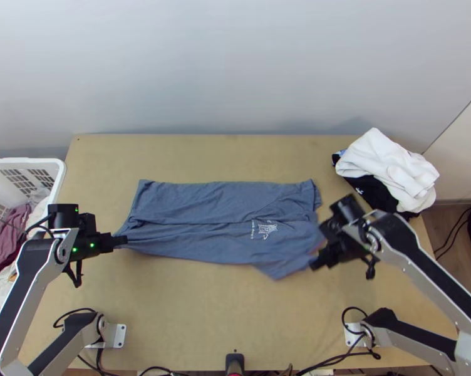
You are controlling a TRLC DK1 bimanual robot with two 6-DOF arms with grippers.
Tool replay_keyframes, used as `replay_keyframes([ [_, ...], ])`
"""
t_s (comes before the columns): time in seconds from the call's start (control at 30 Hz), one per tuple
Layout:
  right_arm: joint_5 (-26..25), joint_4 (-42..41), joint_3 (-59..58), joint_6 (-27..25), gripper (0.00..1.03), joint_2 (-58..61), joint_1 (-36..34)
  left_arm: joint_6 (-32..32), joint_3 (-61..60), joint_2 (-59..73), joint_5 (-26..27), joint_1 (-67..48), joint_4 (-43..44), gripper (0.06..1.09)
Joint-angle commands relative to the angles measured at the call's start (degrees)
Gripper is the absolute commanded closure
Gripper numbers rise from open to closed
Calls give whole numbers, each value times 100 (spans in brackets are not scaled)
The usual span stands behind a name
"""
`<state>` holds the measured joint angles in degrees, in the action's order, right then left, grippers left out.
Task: Fold the t-shirt
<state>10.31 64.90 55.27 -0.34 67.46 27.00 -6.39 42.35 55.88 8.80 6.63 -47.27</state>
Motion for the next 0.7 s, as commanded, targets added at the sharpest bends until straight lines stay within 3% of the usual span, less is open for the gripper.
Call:
replay_keyframes([
  [0.0, -11, -821, 626, -80, 100, 698, -907, -99, 432, 371, 87, -13, -63, 105],
  [0.37, -11, -1683, 2023, -89, 100, 2438, -1593, -494, 1469, 1707, 69, 5, 561, 105],
  [0.67, -2, -1736, 3658, -10, 100, 3889, -1628, -653, 2647, 3219, -71, -101, 1114, 105],
])
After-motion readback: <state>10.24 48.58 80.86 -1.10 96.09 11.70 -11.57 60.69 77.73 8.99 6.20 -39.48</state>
